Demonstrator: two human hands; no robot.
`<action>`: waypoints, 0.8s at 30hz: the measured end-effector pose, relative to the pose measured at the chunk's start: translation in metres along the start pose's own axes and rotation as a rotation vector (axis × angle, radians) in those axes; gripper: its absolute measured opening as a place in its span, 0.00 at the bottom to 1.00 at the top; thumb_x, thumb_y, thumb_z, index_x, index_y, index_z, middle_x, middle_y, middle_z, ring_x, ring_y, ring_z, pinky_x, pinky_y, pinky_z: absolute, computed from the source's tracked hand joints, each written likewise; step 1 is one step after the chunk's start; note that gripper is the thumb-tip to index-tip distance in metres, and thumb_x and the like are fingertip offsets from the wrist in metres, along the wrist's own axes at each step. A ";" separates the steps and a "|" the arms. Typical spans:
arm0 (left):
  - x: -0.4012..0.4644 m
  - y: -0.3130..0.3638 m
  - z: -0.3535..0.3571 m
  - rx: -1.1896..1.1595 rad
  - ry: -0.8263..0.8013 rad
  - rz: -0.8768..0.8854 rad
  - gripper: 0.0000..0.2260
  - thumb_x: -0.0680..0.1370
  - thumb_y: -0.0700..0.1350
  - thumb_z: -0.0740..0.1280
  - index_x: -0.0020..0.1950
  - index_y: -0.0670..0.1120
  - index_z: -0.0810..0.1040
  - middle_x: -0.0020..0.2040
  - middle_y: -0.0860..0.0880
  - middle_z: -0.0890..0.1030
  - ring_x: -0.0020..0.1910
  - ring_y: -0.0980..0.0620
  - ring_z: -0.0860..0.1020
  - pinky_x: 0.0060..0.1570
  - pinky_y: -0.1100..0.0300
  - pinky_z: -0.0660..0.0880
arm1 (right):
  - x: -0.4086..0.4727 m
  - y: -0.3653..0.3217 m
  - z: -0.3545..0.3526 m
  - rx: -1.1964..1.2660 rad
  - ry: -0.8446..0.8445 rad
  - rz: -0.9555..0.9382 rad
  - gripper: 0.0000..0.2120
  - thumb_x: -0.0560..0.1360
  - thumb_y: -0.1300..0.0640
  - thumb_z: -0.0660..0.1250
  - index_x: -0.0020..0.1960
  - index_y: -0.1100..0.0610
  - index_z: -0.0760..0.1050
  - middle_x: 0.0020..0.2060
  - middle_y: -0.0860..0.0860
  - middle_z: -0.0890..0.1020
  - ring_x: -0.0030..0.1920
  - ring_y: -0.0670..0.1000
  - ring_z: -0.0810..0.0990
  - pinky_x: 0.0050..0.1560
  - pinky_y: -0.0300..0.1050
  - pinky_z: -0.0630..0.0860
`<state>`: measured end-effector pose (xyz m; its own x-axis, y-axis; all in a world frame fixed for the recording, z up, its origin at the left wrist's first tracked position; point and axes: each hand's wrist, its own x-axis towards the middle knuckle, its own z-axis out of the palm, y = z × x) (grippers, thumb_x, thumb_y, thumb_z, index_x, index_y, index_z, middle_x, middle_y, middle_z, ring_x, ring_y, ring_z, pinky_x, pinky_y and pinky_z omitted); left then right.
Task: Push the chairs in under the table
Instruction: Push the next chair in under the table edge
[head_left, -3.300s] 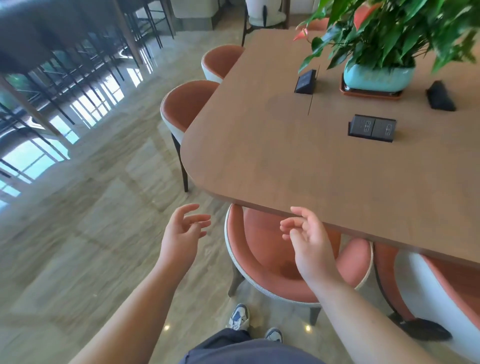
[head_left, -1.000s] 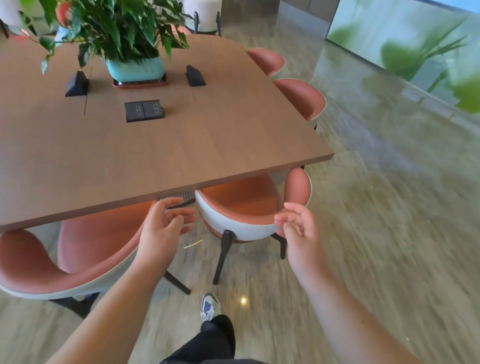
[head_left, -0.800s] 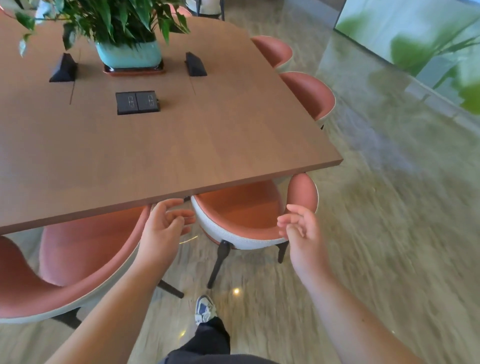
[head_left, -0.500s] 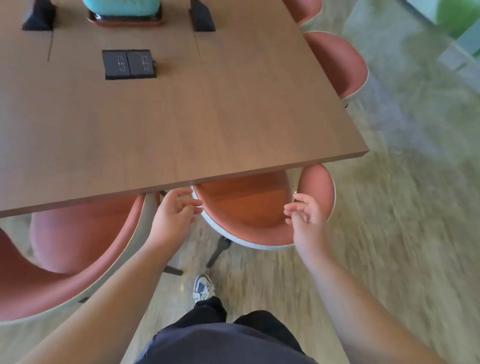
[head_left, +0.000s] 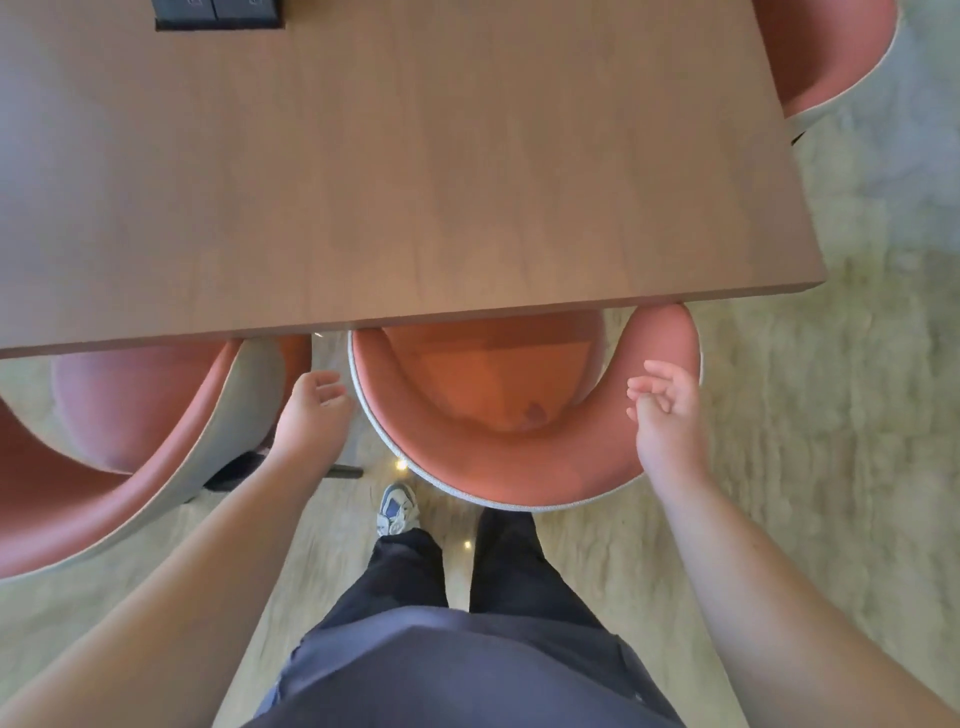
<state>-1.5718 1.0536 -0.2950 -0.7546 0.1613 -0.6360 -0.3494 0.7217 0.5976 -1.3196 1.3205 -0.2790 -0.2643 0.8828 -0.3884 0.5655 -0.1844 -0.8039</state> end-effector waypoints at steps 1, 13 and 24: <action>0.002 -0.001 0.009 0.011 0.012 -0.039 0.21 0.80 0.50 0.66 0.74 0.52 0.71 0.69 0.50 0.79 0.59 0.45 0.81 0.62 0.44 0.79 | 0.010 0.006 -0.005 -0.024 -0.009 0.008 0.21 0.76 0.64 0.57 0.55 0.37 0.72 0.50 0.41 0.81 0.58 0.46 0.80 0.48 0.44 0.80; 0.047 -0.001 0.074 -0.248 0.070 -0.351 0.29 0.76 0.54 0.76 0.73 0.45 0.74 0.64 0.43 0.83 0.58 0.41 0.84 0.59 0.38 0.81 | 0.136 0.046 -0.035 -0.324 -0.048 0.323 0.40 0.77 0.48 0.71 0.82 0.55 0.54 0.79 0.54 0.66 0.74 0.58 0.71 0.72 0.56 0.69; 0.080 -0.002 0.090 -0.184 0.201 -0.335 0.22 0.72 0.48 0.80 0.61 0.48 0.76 0.51 0.49 0.83 0.49 0.45 0.83 0.49 0.48 0.82 | 0.188 0.063 -0.032 -0.159 -0.120 0.539 0.32 0.70 0.54 0.79 0.69 0.53 0.69 0.59 0.52 0.80 0.52 0.55 0.82 0.56 0.54 0.76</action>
<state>-1.5816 1.1256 -0.3906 -0.6695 -0.2090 -0.7128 -0.6731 0.5765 0.4632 -1.3091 1.4884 -0.3880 0.0125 0.6247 -0.7808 0.7528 -0.5199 -0.4039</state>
